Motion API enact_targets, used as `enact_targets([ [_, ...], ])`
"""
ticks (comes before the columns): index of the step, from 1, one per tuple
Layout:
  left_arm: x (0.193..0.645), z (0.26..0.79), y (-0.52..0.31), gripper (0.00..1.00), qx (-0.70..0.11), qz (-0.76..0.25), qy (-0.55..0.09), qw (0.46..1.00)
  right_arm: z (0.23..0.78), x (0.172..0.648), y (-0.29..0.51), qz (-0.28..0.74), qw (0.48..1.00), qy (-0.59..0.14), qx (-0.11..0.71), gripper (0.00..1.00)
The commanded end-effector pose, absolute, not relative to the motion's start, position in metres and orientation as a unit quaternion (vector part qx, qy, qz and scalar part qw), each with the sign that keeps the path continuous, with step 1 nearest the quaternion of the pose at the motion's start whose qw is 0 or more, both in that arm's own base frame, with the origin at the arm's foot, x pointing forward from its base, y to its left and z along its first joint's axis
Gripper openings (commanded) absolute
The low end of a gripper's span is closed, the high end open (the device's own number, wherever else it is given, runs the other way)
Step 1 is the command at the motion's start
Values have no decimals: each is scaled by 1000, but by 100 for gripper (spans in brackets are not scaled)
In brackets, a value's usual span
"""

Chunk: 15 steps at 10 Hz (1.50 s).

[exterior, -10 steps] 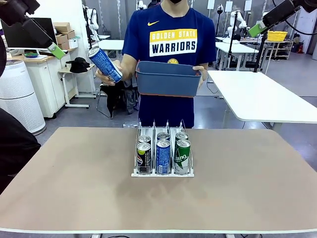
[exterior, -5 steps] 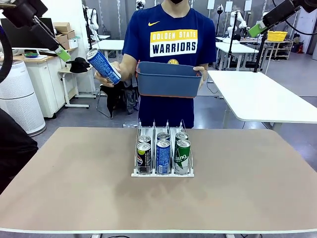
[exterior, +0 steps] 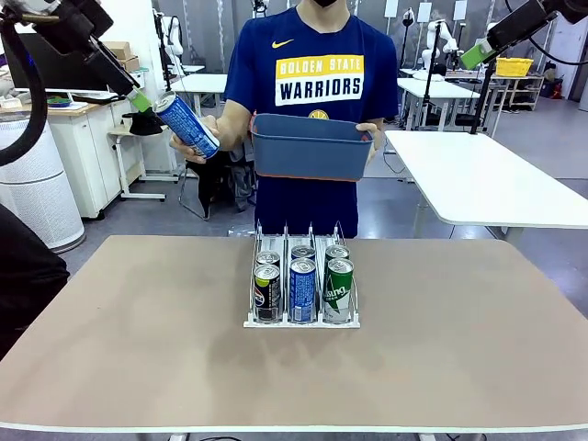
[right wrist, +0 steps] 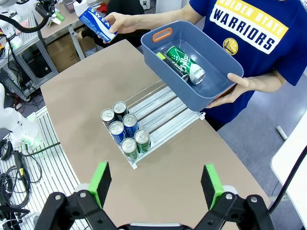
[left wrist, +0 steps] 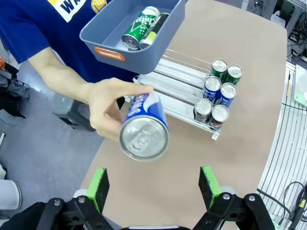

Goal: Fill the beverage cans into the dispenser.
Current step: Pick up the Ionic drink handed by the human.

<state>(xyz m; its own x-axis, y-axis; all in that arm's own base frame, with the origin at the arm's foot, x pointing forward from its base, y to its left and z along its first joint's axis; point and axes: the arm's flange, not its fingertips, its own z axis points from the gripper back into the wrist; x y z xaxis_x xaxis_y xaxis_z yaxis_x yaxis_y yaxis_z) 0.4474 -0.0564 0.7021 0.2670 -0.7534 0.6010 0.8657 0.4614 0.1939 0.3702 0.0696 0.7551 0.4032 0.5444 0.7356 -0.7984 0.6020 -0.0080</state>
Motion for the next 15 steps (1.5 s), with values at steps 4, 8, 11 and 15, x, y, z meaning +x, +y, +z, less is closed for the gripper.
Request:
enact_targets([
  [4,442,703,-56,100,-87,-513,-318,792,755,370,69,410,819,-361,176,100],
  [8,457,697,-53,100,-108,-541,-327,767,755,370,69,410,819,-361,176,100],
  [11,467,689,-55,100,-85,-559,-338,752,755,370,69,410,819,-361,176,100],
  [15,479,680,-58,100,-106,-570,-347,737,755,370,69,410,819,-361,176,100],
])
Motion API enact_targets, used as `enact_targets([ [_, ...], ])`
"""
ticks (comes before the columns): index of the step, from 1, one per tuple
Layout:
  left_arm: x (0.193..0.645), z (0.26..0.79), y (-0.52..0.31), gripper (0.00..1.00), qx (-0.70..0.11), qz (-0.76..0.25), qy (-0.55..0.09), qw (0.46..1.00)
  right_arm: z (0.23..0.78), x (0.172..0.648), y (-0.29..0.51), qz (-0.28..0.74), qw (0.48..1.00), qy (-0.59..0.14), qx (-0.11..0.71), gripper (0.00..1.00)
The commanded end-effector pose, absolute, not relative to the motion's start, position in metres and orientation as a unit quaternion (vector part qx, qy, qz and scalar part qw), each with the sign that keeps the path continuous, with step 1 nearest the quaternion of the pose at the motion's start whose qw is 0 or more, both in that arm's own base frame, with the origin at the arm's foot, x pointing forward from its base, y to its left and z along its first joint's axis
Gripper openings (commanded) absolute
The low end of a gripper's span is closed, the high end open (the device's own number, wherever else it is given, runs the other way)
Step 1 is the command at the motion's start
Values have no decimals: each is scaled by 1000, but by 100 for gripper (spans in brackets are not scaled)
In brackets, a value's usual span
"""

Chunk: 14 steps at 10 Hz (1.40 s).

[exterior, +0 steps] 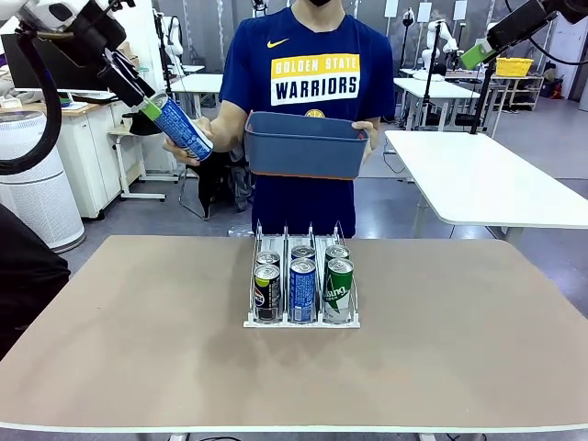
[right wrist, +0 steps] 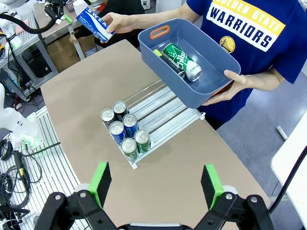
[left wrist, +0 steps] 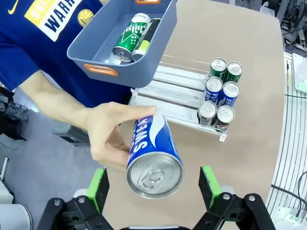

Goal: Fill the beverage cans into the dispenser.
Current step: Pick up the Ionic drink handed by the human.

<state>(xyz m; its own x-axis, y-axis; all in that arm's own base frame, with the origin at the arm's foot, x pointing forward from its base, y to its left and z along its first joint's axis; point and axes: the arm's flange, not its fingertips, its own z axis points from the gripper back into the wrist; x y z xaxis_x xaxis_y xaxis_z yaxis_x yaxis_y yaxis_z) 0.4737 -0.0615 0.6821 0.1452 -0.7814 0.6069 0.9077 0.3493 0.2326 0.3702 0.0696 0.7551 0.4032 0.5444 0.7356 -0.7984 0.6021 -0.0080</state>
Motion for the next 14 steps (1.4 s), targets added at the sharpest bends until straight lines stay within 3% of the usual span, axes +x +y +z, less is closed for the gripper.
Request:
enact_targets([
  [1,480,674,-59,100,-126,-574,-357,726,755,370,69,410,819,-361,176,100],
  [14,490,650,-65,100,-116,-570,-339,739,755,370,69,410,819,-361,176,100],
])
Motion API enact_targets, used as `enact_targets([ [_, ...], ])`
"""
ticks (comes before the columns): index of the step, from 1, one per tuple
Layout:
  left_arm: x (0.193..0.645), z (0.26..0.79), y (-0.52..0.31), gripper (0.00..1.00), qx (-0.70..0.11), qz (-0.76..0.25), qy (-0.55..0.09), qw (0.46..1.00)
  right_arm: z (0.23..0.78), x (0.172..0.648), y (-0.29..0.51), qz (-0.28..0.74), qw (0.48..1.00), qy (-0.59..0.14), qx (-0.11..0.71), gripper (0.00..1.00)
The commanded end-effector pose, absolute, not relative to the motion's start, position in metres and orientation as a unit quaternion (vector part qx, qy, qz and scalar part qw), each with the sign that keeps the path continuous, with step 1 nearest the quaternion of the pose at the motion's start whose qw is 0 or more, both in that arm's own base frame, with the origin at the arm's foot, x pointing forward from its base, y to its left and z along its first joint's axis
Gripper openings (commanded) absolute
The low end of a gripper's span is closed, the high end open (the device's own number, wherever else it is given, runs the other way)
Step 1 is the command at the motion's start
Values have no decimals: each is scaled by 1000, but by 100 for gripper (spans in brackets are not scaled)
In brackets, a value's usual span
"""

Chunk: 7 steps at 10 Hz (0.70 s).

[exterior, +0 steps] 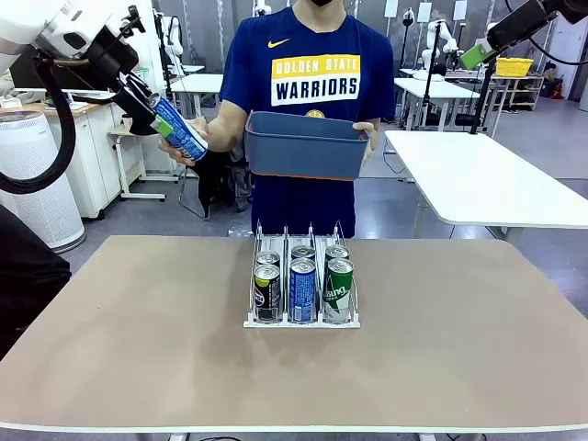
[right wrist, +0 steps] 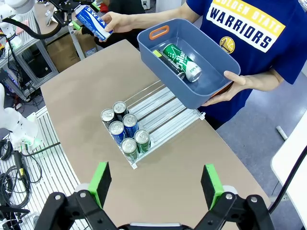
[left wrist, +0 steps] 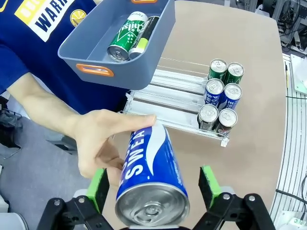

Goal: Fill the beverage cans into the dispenser.
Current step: Pick up the Ionic drink handed by the human.

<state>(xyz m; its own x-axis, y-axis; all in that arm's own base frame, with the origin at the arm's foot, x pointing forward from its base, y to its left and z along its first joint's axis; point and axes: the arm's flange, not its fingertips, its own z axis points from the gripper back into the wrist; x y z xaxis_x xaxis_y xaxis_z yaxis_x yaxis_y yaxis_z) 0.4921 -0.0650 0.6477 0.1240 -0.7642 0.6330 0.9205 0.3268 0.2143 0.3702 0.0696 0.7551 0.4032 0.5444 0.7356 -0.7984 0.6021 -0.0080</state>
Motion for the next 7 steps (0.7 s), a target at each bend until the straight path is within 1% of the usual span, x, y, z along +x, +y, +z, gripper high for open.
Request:
enact_targets([
  [1,490,650,-65,100,-116,-570,-339,739,755,370,69,410,819,-361,176,100],
  [2,490,650,-65,100,-116,-570,-339,739,755,370,69,410,819,-361,176,100],
  [3,492,648,-66,94,-115,-569,-339,740,755,370,69,410,819,-361,176,100],
  [4,489,646,-67,44,-102,-556,-349,747,755,370,69,410,819,-361,176,100],
  [5,489,647,-66,37,-97,-559,-346,748,755,370,69,410,819,-361,176,100],
  [6,488,646,-67,0,-94,-559,-344,749,755,370,69,410,819,-361,176,100],
  [7,489,646,-68,0,-93,-560,-343,749,755,370,69,410,819,-361,176,100],
])
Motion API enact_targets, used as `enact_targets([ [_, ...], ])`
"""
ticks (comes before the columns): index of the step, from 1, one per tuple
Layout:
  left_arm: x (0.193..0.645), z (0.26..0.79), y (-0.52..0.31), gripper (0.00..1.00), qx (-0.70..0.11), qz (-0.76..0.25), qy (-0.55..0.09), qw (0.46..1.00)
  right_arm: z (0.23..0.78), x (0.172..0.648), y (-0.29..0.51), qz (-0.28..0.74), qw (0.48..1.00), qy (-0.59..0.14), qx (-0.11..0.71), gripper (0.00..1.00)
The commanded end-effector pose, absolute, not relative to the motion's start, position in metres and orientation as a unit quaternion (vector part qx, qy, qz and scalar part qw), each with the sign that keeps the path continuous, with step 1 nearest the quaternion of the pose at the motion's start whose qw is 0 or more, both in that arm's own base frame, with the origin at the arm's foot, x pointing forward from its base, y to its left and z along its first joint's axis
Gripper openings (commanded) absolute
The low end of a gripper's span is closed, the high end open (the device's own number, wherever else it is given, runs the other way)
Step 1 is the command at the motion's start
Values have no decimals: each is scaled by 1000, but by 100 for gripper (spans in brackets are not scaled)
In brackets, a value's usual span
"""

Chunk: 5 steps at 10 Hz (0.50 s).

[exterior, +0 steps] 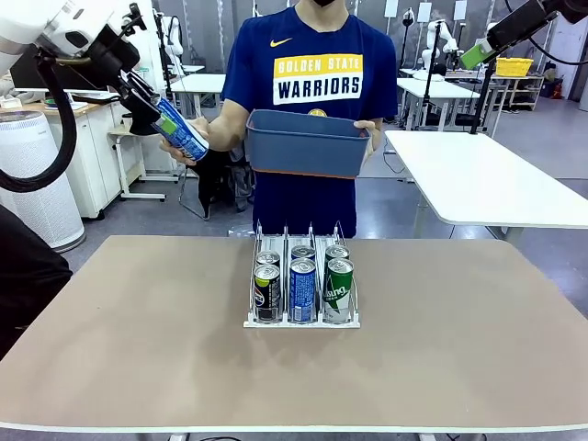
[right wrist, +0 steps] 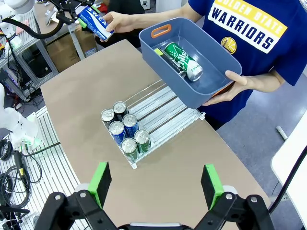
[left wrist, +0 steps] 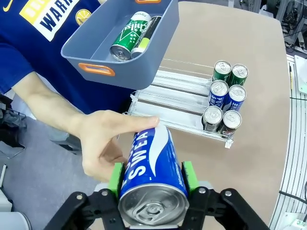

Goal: Fill the beverage cans into the dispenser.
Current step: Pick up the Ionic drink handed by the human.

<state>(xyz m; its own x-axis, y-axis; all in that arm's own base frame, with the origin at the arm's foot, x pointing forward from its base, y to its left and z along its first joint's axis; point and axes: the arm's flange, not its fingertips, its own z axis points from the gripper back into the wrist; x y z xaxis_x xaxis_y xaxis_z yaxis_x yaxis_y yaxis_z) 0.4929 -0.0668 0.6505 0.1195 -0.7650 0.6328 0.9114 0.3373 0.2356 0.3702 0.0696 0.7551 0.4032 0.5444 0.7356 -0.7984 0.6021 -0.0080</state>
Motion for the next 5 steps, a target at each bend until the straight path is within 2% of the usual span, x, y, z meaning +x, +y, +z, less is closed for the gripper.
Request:
enact_targets([
  [1,489,647,-67,0,-92,-560,-342,749,755,370,69,410,819,-361,176,100],
  [2,490,648,-66,16,-91,-560,-339,750,755,370,69,410,819,-361,176,100],
  [3,488,646,-68,6,-90,-561,-337,751,755,370,69,410,819,-361,176,100],
  [4,489,646,-67,0,-92,-568,-331,748,755,370,69,410,819,-361,176,100],
  [5,488,646,-66,0,-90,-575,-323,746,755,370,69,410,819,-361,176,100],
])
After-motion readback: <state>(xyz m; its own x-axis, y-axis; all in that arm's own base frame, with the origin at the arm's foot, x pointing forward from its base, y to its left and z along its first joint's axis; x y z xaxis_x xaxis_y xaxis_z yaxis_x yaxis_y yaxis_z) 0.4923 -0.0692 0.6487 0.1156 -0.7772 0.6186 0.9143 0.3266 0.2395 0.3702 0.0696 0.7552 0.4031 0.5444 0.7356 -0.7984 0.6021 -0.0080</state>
